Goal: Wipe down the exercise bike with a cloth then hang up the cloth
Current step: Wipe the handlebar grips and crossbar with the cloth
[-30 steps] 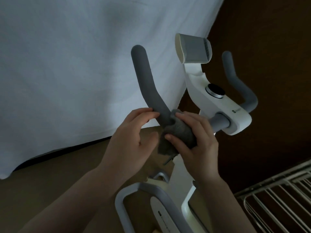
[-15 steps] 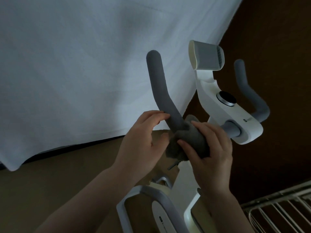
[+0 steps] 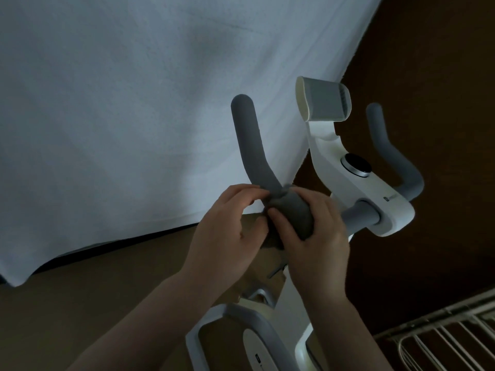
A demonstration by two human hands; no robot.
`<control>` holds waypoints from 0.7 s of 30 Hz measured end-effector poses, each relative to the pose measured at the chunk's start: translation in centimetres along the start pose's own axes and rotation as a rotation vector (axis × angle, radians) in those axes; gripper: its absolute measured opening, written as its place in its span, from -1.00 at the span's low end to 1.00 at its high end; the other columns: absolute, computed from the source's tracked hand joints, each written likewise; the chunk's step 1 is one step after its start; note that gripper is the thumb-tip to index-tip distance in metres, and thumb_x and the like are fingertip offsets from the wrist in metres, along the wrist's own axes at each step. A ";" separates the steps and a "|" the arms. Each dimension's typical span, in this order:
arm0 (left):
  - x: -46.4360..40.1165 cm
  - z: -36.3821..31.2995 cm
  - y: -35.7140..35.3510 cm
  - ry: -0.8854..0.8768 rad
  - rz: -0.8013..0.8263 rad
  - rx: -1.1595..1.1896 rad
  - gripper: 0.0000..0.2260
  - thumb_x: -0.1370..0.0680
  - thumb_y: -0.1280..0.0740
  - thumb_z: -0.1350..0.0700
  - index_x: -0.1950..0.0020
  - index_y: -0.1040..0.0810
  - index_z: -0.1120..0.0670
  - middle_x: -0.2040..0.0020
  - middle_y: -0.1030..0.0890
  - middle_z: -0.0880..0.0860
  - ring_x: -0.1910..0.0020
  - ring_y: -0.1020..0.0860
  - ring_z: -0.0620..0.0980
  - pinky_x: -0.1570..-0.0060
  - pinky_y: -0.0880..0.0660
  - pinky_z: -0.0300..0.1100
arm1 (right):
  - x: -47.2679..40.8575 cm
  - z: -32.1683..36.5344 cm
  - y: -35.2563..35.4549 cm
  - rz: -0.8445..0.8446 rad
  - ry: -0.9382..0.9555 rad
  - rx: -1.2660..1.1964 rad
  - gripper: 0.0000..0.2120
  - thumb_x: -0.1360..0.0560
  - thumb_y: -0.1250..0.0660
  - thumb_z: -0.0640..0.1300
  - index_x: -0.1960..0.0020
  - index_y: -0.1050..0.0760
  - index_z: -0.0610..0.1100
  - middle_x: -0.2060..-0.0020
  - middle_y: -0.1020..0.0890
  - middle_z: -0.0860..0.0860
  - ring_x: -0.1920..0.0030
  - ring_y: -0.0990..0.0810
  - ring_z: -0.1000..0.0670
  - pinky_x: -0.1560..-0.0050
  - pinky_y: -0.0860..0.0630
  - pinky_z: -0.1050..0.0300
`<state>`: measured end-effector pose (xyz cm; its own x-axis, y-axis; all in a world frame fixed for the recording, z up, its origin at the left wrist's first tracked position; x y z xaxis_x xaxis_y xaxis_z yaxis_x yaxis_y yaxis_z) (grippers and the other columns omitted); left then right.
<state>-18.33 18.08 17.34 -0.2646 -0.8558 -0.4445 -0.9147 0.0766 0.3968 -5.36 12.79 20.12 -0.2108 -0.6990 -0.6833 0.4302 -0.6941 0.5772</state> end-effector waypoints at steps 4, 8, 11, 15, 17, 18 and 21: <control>-0.2 0.1 0.3 -0.002 -0.011 0.000 -0.71 -0.52 -0.33 0.06 -0.23 -0.56 0.07 -0.15 -0.59 -0.06 -0.08 -0.52 -0.16 -0.11 -0.33 -0.56 | -1.4 0.1 -0.4 0.079 0.036 0.031 -0.64 -0.46 -0.29 0.14 -0.13 -0.55 -0.07 0.04 -0.60 0.11 0.05 -0.57 0.11 0.02 -0.59 -0.08; 0.1 0.8 0.6 0.022 -0.001 -0.018 -0.68 -0.52 -0.39 0.12 -0.26 -0.53 0.00 -0.22 -0.56 -0.11 -0.11 -0.50 -0.21 -0.09 -0.30 -0.63 | 0.2 -1.4 1.5 0.077 0.013 0.026 -0.65 -0.47 -0.28 0.14 -0.11 -0.56 -0.08 0.07 -0.63 0.10 0.07 -0.60 0.09 0.04 -0.59 -0.11; 0.0 1.0 0.6 0.038 -0.001 -0.013 -0.69 -0.52 -0.38 0.15 -0.27 -0.53 0.00 -0.21 -0.56 -0.11 -0.11 -0.51 -0.18 -0.06 -0.30 -0.64 | -0.7 -0.2 0.0 0.028 0.021 0.042 -0.71 -0.46 -0.32 0.07 -0.07 -0.57 -0.08 0.08 -0.64 0.07 0.06 -0.58 0.06 -0.03 -0.53 -0.17; 0.0 0.8 0.1 0.043 0.008 0.011 -0.69 -0.53 -0.37 0.15 -0.27 -0.52 0.01 -0.19 -0.57 -0.09 -0.10 -0.52 -0.17 -0.05 -0.29 -0.64 | -1.3 0.1 0.0 0.052 0.062 0.101 -0.70 -0.43 -0.34 0.08 -0.08 -0.57 -0.06 0.06 -0.62 0.10 0.01 -0.48 0.20 -0.09 -0.49 -0.25; 0.3 0.8 -0.1 0.028 0.025 0.022 -0.68 -0.53 -0.36 0.11 -0.28 -0.51 0.00 -0.21 -0.56 -0.10 -0.12 -0.51 -0.19 -0.07 -0.33 -0.61 | 0.1 -0.6 1.5 0.057 0.072 0.148 -0.66 -0.41 -0.37 0.07 -0.12 -0.54 -0.06 0.01 -0.54 0.17 -0.08 -0.32 0.38 -0.15 -0.45 -0.31; 0.4 0.8 -0.1 0.025 0.033 0.026 -0.68 -0.53 -0.34 0.07 -0.29 -0.51 -0.01 -0.22 -0.55 -0.12 -0.13 -0.51 -0.20 -0.08 -0.35 -0.59 | 0.8 -0.9 2.0 0.049 0.066 0.169 -0.63 -0.40 -0.41 0.06 -0.14 -0.53 -0.07 -0.02 -0.51 0.19 -0.14 -0.26 0.46 -0.21 -0.41 -0.31; 0.6 0.5 0.2 0.025 0.032 0.043 -0.65 -0.50 -0.25 0.00 -0.27 -0.52 0.01 -0.19 -0.56 -0.13 -0.13 -0.51 -0.22 -0.07 -0.35 -0.57 | 1.0 -0.7 1.4 0.012 0.050 0.182 -0.63 -0.42 -0.37 0.08 -0.17 -0.51 -0.05 -0.06 -0.57 0.13 -0.22 -0.42 0.30 -0.39 -0.18 -0.16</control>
<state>-18.78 17.80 16.73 -0.2869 -0.8652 -0.4111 -0.9183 0.1262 0.3753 -4.31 11.29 19.93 -0.1605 -0.7015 -0.6944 0.2655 -0.7083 0.6541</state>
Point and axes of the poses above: each hand's wrist, its own x-axis away from the middle knuckle, its own y-axis out of the back of the hand, z = x × y, the point moved 6 cm from there along -x, towards the middle knuckle
